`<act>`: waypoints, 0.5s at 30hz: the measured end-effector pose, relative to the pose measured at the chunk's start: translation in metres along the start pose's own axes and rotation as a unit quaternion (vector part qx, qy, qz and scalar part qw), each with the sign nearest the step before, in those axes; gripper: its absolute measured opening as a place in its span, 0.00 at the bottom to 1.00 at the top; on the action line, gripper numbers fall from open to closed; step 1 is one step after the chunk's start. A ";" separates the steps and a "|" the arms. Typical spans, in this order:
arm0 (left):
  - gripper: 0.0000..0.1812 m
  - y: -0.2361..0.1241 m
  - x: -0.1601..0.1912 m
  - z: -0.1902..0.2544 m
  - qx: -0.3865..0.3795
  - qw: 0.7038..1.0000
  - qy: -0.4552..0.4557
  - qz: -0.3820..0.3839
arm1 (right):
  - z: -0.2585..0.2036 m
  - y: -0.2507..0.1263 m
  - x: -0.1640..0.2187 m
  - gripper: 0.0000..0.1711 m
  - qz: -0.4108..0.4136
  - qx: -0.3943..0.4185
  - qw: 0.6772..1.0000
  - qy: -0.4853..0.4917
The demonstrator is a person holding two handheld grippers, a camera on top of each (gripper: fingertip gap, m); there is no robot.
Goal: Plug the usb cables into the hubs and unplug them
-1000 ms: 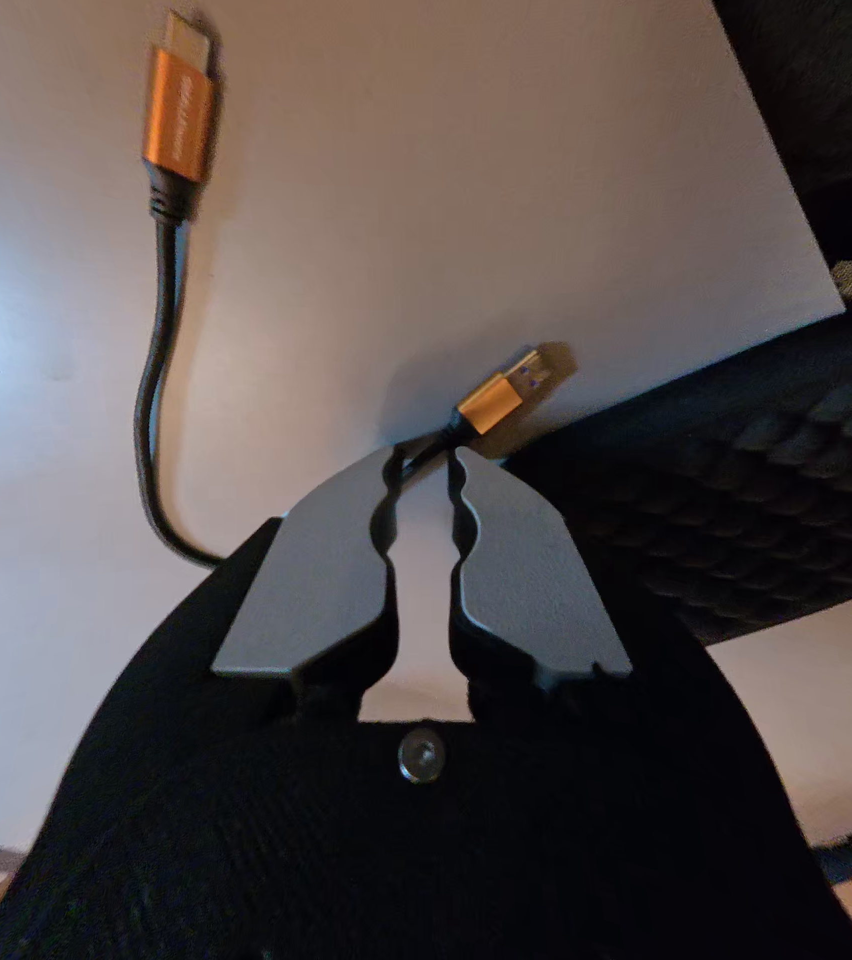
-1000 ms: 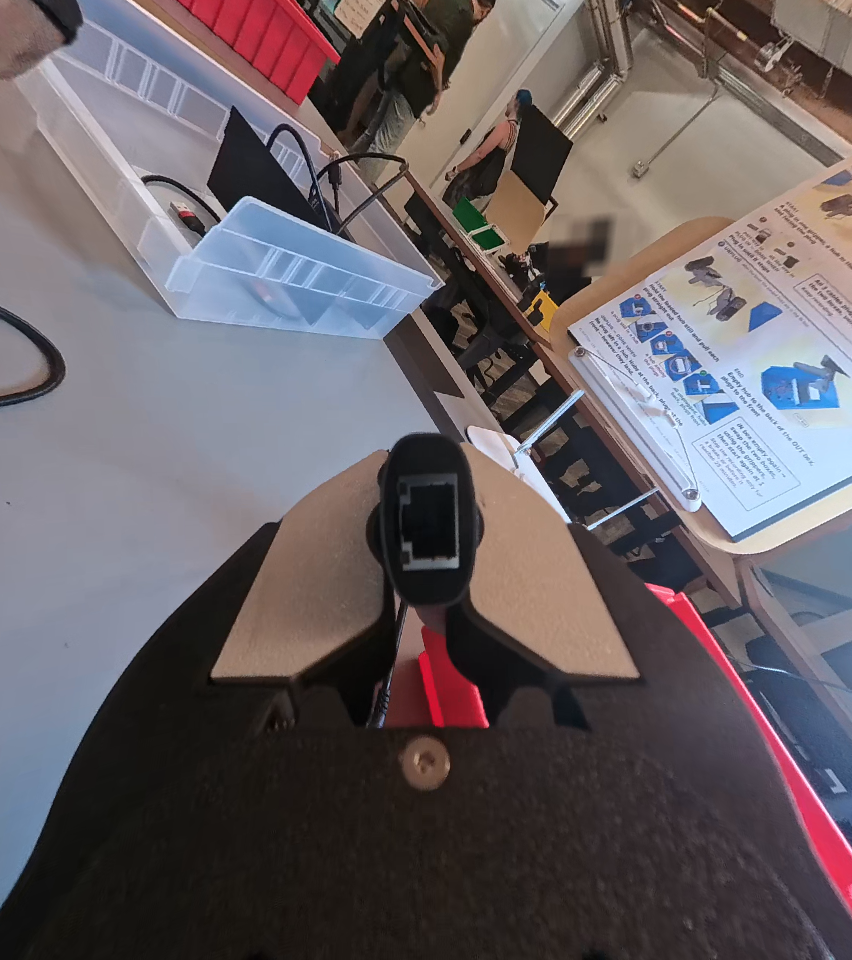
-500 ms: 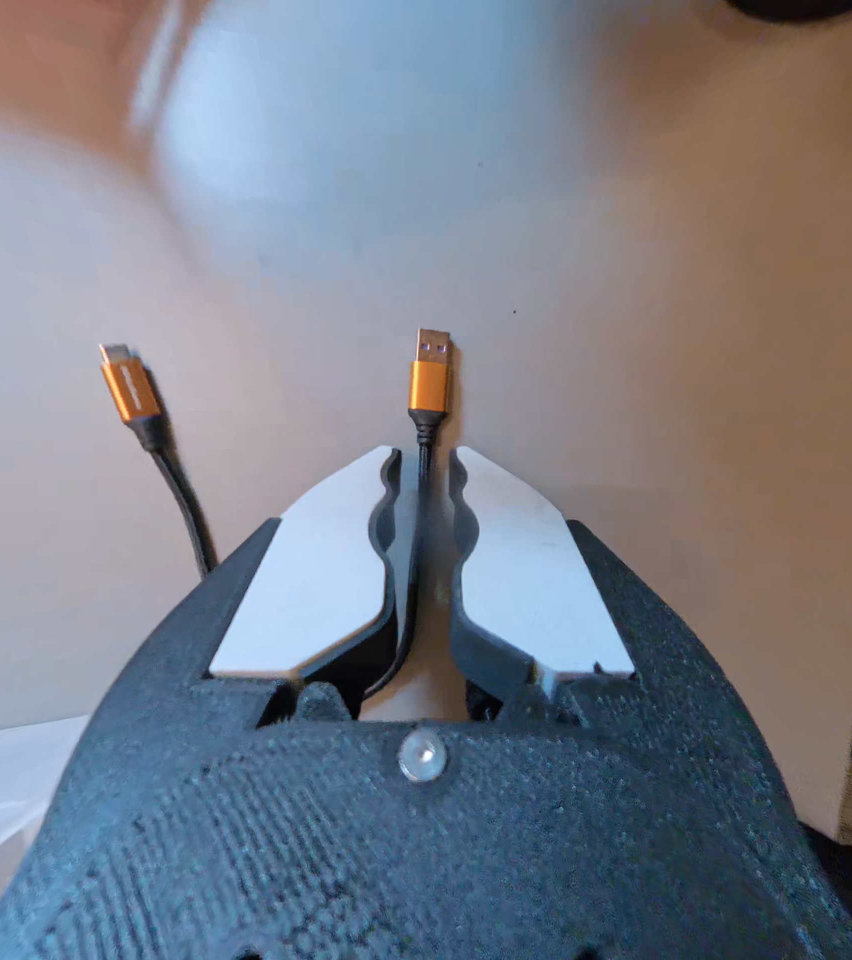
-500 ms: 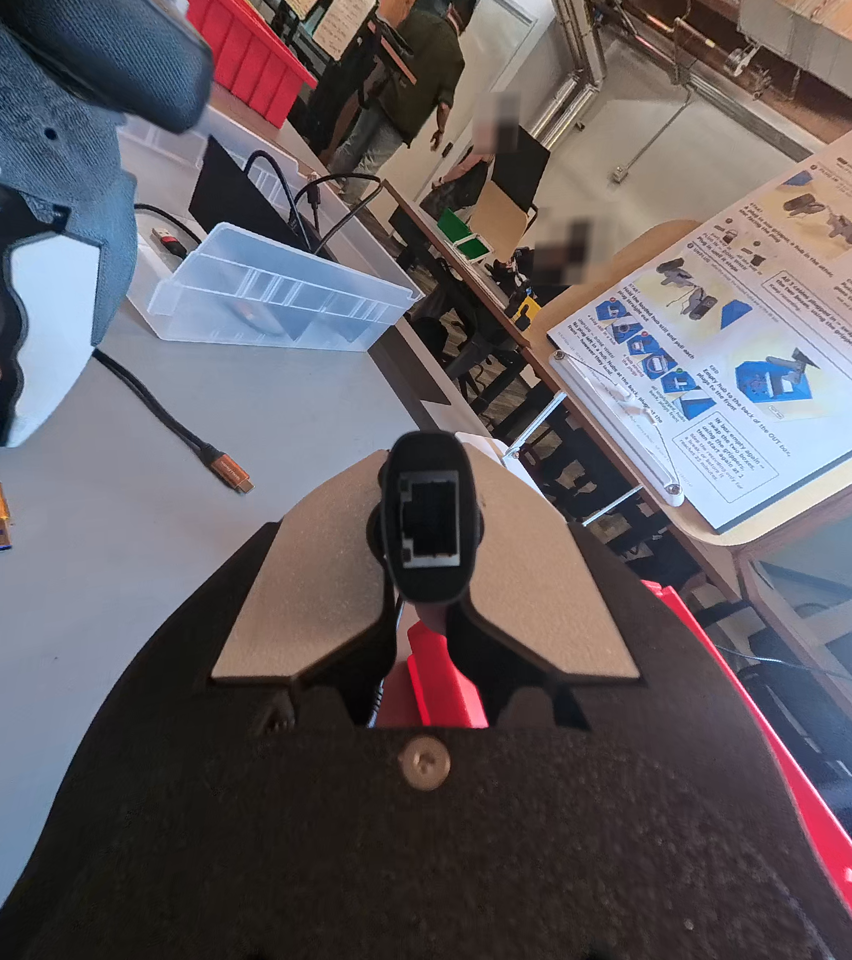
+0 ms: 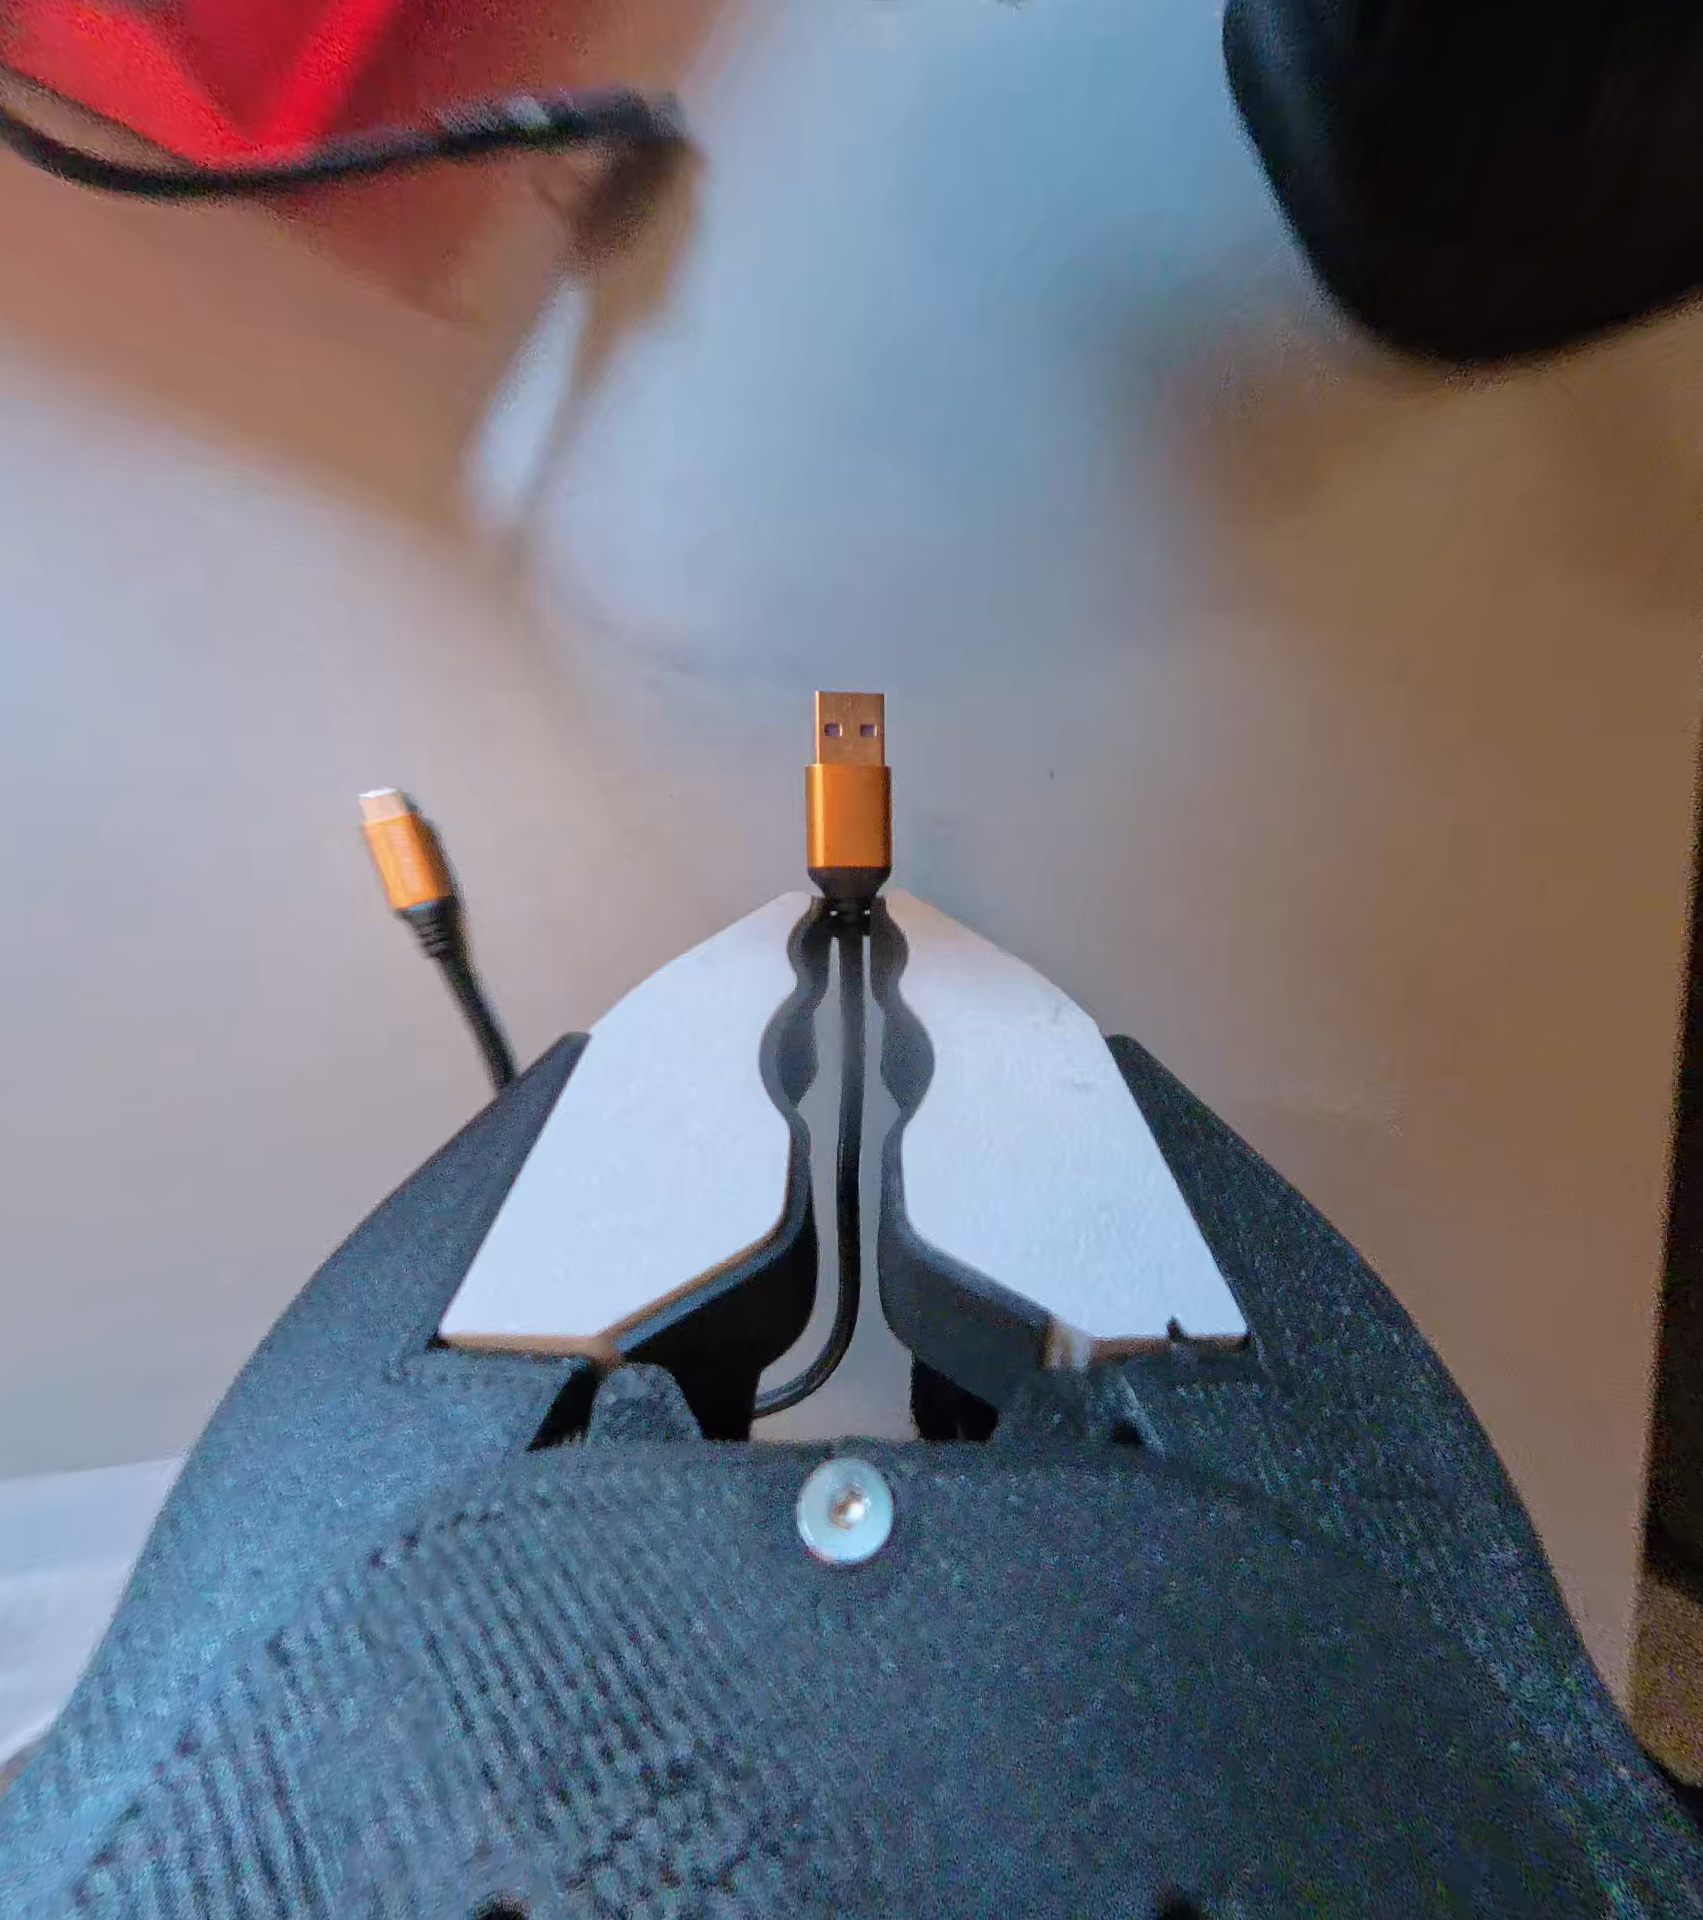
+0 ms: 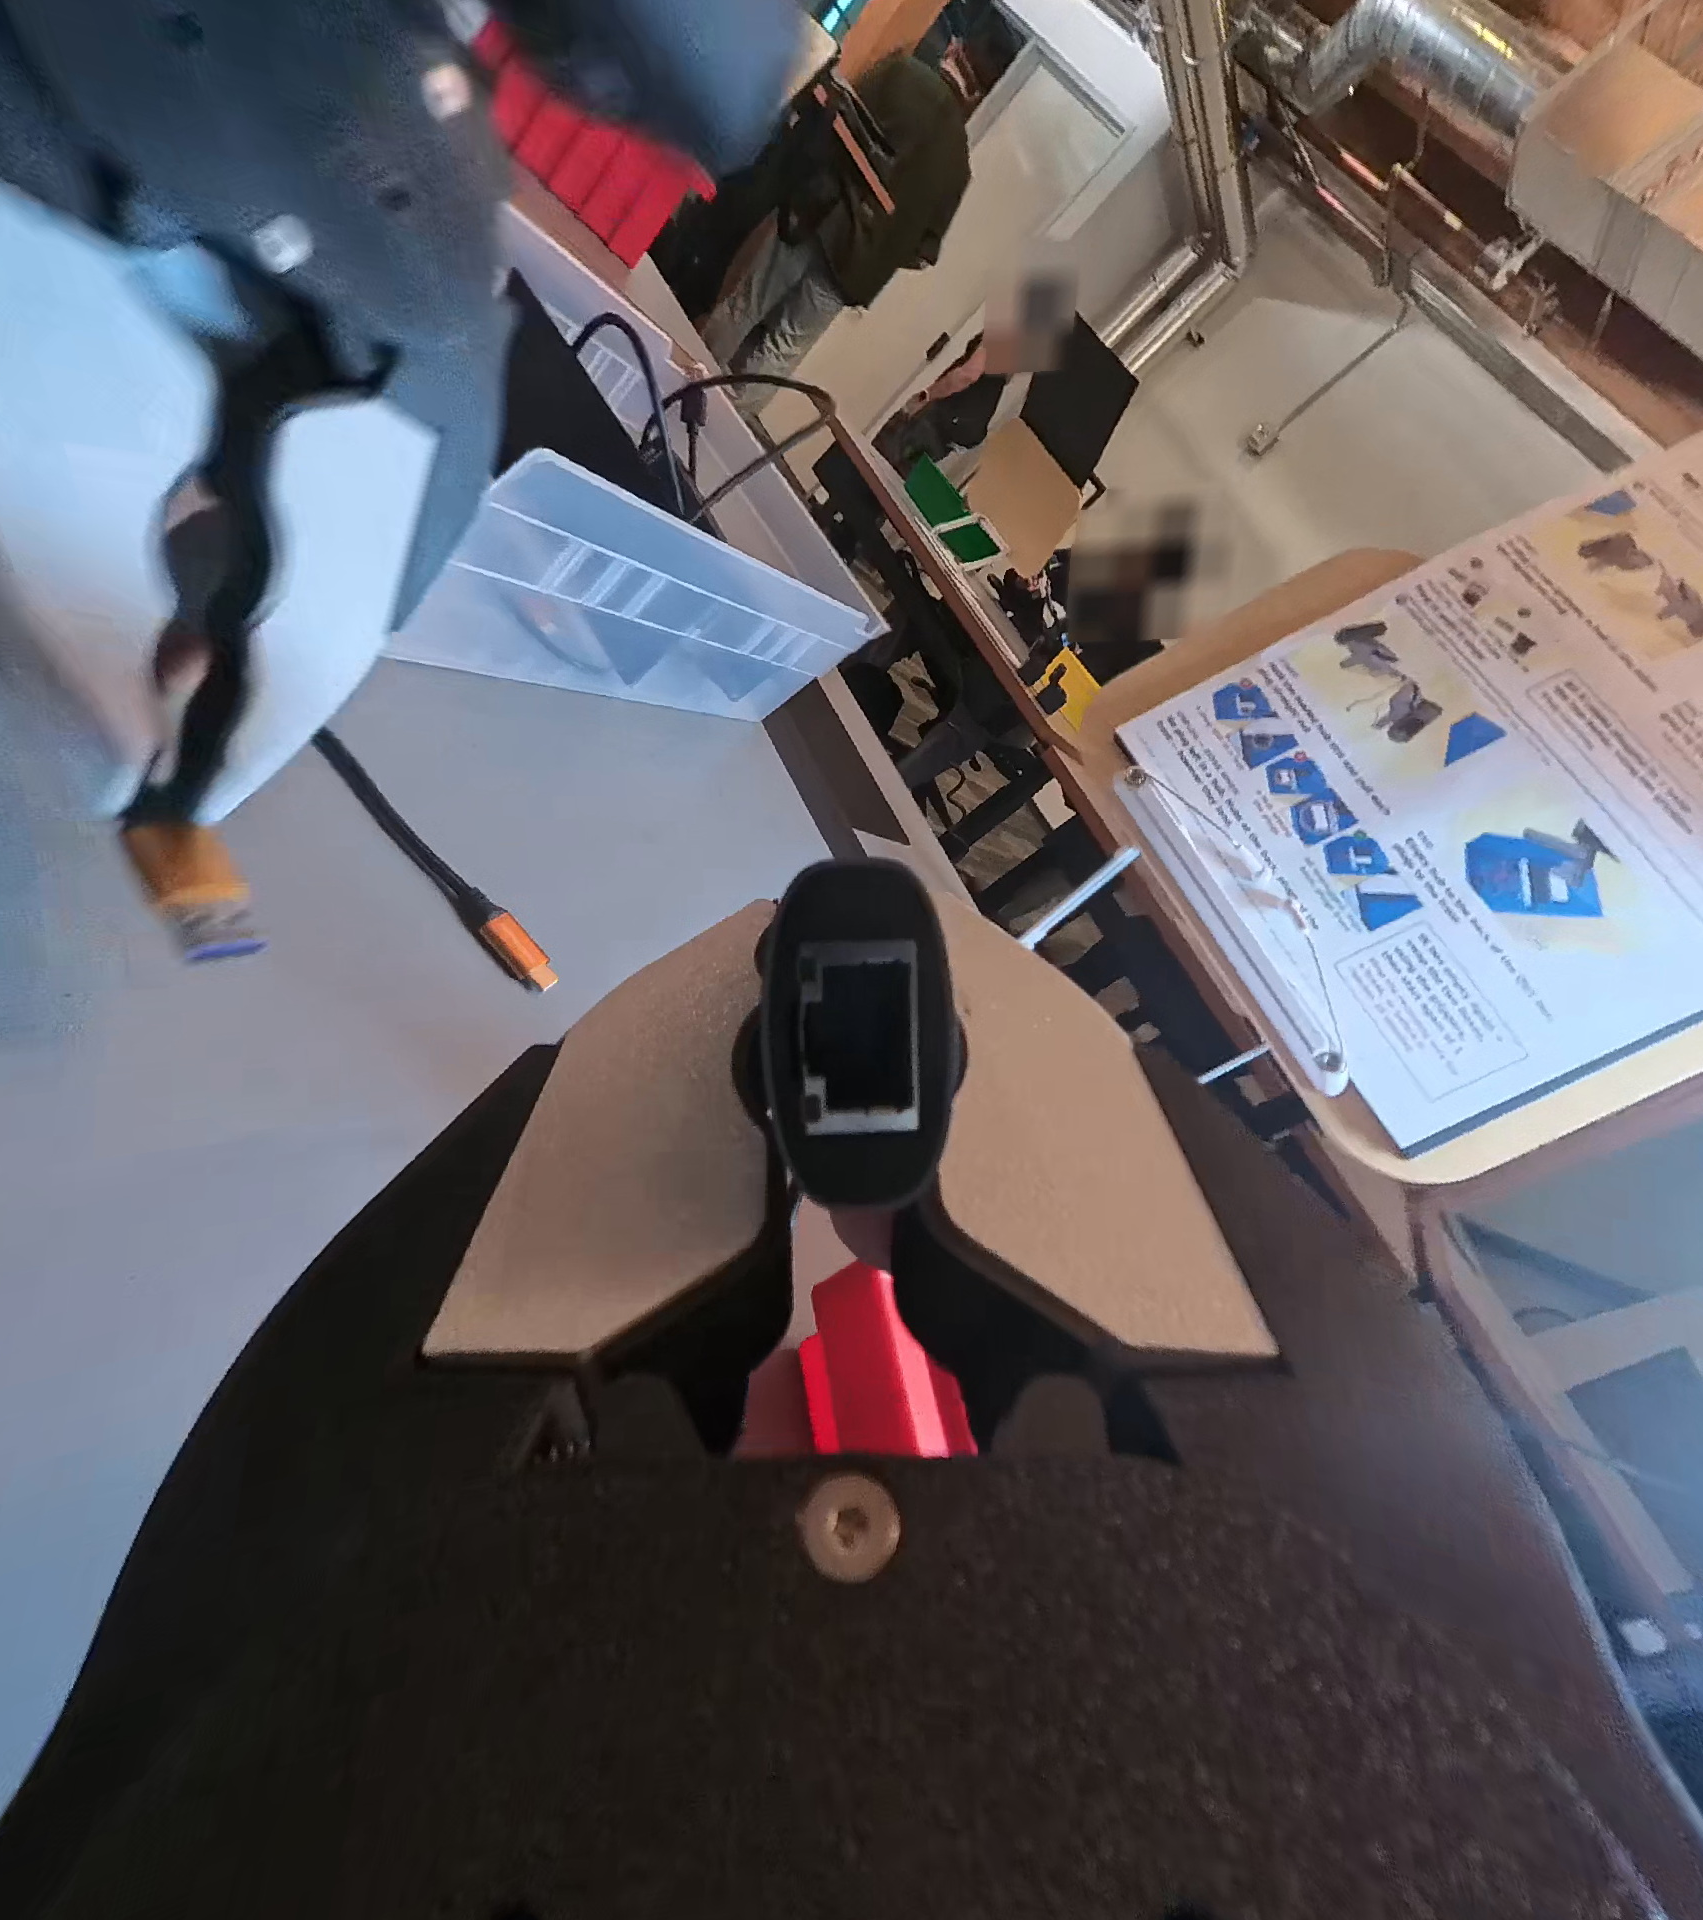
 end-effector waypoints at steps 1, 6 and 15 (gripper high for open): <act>0.04 -0.011 -0.002 -0.004 -0.001 1.000 -0.016 0.014 | -0.003 0.001 -0.002 0.11 0.000 0.000 1.000 -0.014; 0.04 -0.040 -0.017 -0.007 0.020 0.998 -0.051 0.020 | -0.026 0.010 -0.007 0.11 -0.029 0.007 0.992 -0.120; 0.04 -0.038 -0.035 -0.003 0.053 0.996 -0.065 -0.026 | -0.052 0.020 -0.007 0.11 -0.061 0.018 0.970 -0.234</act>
Point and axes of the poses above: each gripper's, where its closed fingertips meet, y out along the fingers, x out of its underside, z = x × y across the jaws, the point moved 10 cm from there along -y, back along the fingers, and after that the axes turned 9 degrees about -z, right-handed, at the moved point
